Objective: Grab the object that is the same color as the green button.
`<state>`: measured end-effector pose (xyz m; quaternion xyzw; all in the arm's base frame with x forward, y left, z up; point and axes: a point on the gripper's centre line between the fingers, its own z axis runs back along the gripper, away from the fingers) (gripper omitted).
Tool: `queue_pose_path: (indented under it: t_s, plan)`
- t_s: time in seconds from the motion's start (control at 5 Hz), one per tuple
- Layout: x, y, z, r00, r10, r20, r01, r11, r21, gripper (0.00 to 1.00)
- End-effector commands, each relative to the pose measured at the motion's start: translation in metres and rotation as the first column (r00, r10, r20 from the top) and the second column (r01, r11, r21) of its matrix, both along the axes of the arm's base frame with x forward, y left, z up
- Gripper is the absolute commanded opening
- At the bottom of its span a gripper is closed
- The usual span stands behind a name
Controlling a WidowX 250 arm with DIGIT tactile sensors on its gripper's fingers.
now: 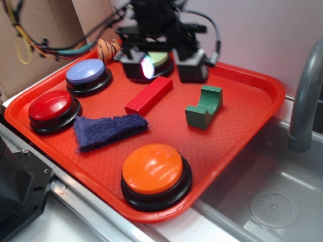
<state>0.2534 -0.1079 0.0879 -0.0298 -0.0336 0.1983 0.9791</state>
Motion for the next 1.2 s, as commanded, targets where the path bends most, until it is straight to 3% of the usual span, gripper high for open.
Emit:
queue_pose_path:
  t_s: [0.0,0.4,0.6,0.8,1.0]
  plan:
    - [0.028,-0.015,-0.026,0.998,-0.038,0.049,0.041,0.998,-0.056,1.0]
    - [0.033,-0.023,-0.052,0.998,-0.045,0.051,0.049,0.996,-0.079,1.0]
    - [0.035,-0.023,-0.056,0.998,-0.018,0.062,0.023,0.997,-0.074,0.84]
    - [0.034,-0.021,-0.056,0.996,0.022,0.081,-0.019,0.999,-0.049,0.0]
    - [0.036,-0.016,-0.053,1.0,-0.009,0.03,0.01,1.0,-0.01,0.0]
